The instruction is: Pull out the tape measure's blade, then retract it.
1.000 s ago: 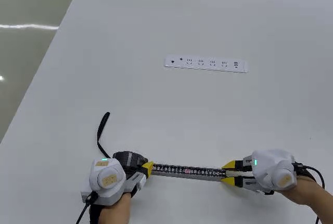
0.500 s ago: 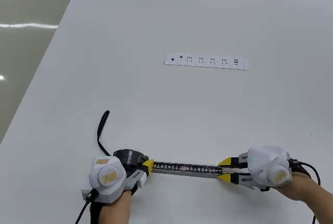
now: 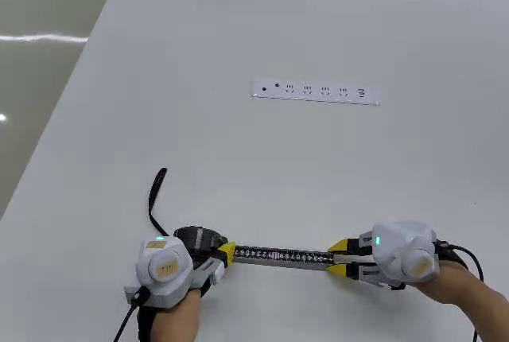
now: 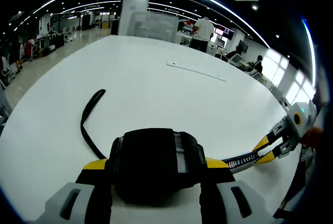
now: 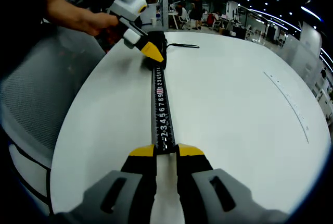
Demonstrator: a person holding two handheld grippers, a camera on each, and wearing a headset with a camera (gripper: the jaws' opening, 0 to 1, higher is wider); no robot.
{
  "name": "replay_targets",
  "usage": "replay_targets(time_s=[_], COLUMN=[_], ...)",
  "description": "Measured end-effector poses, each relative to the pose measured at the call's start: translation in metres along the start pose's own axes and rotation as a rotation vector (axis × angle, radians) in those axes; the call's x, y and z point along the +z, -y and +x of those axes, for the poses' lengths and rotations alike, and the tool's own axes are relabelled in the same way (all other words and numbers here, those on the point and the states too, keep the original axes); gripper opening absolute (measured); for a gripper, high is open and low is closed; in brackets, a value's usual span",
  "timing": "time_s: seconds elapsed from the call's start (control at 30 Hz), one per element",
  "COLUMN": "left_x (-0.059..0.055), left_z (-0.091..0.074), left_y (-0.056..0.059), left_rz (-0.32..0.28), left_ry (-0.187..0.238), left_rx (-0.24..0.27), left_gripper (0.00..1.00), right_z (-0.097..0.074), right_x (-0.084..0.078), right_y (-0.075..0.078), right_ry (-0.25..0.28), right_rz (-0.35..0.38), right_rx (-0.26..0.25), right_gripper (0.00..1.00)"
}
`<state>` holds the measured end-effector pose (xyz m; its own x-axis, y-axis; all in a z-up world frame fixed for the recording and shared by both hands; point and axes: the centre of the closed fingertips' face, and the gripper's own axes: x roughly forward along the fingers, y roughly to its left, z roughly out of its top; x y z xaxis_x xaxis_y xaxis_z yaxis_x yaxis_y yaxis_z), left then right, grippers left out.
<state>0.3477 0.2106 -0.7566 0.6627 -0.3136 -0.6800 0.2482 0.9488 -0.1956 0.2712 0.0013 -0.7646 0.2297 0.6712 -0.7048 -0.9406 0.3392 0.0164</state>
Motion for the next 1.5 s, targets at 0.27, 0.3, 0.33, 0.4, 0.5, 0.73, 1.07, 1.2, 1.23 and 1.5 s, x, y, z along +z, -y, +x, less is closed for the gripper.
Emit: replay_targets(time_s=[0.27,0.3,0.33,0.4,0.5,0.73,1.07,1.2,1.23,1.5], left_x=[0.0,0.0,0.0,0.0,0.0,0.0,0.0,-0.001,-0.001,-0.001], left_z=[0.0,0.0,0.0,0.0,0.0,0.0,0.0,0.0,0.0,0.0], left_y=[0.0,0.0,0.0,0.0,0.0,0.0,0.0,0.0,0.0,0.0], left_rz=[-0.003,-0.003,-0.005,-0.005,-0.005,-0.007,-0.009,-0.009,-0.009,-0.01], left_ry=[-0.001,-0.002,-0.002,-0.004,-0.004,-0.006,-0.008,-0.008,-0.008,-0.009], left_rx=[-0.003,-0.004,-0.005,-0.006,-0.006,-0.008,-0.012,-0.012,-0.012,-0.013], left_gripper=[0.66,0.66,0.66,0.66,0.66,0.66,0.66,0.66,0.66,0.66], right_z=[0.006,0.008,0.008,0.01,0.012,0.018,0.026,0.031,0.032,0.037], right_x=[0.005,0.005,0.005,0.008,0.01,0.014,0.022,0.026,0.027,0.031], right_y=[-0.001,-0.001,-0.001,-0.002,-0.002,-0.002,-0.002,-0.002,-0.002,-0.003], right_ry=[0.004,0.005,0.006,0.009,0.009,0.016,0.024,0.029,0.03,0.037], right_rz=[0.001,0.001,0.001,0.002,0.0,0.002,0.001,0.002,0.002,0.003], right_rx=[0.005,0.006,0.006,0.006,0.008,0.01,0.01,0.01,0.011,0.016], right_gripper=[0.12,0.12,0.12,0.12,0.12,0.12,0.12,0.12,0.12,0.12])
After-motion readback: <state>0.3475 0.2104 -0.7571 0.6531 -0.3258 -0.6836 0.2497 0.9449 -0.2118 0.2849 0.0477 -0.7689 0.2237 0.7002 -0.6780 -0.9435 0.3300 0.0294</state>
